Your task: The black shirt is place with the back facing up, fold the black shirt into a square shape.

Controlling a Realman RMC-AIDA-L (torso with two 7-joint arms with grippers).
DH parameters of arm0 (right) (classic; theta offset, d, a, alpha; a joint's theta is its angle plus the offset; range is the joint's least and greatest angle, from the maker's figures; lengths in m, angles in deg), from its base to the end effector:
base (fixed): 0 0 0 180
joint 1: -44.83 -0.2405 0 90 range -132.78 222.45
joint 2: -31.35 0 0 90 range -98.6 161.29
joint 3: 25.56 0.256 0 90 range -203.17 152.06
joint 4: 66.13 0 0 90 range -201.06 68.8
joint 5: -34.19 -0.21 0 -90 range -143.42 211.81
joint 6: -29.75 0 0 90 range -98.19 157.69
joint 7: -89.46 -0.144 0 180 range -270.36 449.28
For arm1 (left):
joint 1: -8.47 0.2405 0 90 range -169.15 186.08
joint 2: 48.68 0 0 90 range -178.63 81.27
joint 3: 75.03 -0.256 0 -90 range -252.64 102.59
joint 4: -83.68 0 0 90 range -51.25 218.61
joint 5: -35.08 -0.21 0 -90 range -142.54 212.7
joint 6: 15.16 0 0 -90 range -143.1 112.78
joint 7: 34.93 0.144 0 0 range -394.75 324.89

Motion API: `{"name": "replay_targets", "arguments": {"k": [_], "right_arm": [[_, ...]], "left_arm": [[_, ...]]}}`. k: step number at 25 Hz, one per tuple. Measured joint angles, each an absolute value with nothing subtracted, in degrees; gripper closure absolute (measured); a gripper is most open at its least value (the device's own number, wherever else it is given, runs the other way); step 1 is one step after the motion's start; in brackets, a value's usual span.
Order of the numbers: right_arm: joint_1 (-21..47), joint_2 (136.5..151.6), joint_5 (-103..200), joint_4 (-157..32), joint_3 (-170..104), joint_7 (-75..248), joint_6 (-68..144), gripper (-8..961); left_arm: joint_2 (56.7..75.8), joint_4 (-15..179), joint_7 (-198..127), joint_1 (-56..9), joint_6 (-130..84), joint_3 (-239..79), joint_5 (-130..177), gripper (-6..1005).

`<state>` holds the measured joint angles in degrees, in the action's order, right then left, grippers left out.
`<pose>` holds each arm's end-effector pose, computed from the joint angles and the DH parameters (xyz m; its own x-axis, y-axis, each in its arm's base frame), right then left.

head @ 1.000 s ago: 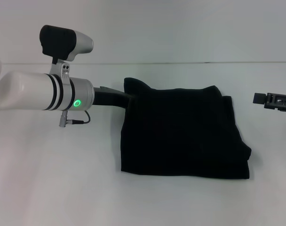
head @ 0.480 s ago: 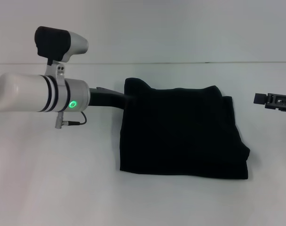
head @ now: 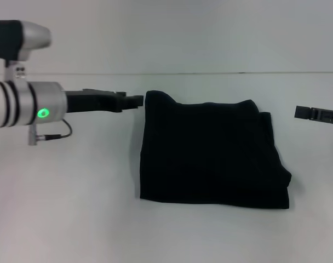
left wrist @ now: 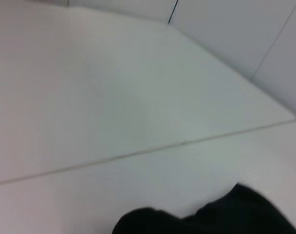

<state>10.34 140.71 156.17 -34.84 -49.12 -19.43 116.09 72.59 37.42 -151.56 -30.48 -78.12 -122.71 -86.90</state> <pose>0.3001 0.3654 0.0767 0.3968 -0.6836 -0.6125 -0.8722 -0.4888 -0.0195 -0.2215 0.4178 0.0020 0.6207 0.6021 0.5022 0.7762 -0.5620 -0.2857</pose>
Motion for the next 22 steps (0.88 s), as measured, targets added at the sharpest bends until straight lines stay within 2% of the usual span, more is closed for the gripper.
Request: {"name": "replay_targets", "arguments": {"k": [5, 11, 13, 15, 22], "right_arm": [[12.92, 141.84, 151.08, -34.0, -49.1, -10.9, 118.76, 67], [16.17, 145.02, 146.62, -28.48, -49.03, -1.82, 124.93, 29], [17.04, 146.03, 146.09, -26.19, -48.97, -0.97, 125.66, 23], [17.46, 146.31, 146.14, -24.81, -48.98, -0.62, 126.85, 25], [17.95, 146.05, 146.34, -23.83, -49.15, -0.54, 129.06, 28]], "left_arm": [[73.8, 31.27, -146.74, -26.93, -86.35, -120.32, -82.87, 432], [74.92, 28.15, -137.86, -23.88, -98.52, -118.93, -74.14, 185], [75.13, 28.33, -135.73, -22.94, -101.75, -118.43, -71.35, 169], [75.17, 28.35, -135.21, -22.71, -102.61, -118.39, -70.79, 153], [75.21, 28.97, -133.99, -22.2, -105.53, -117.47, -70.38, 115]]}}
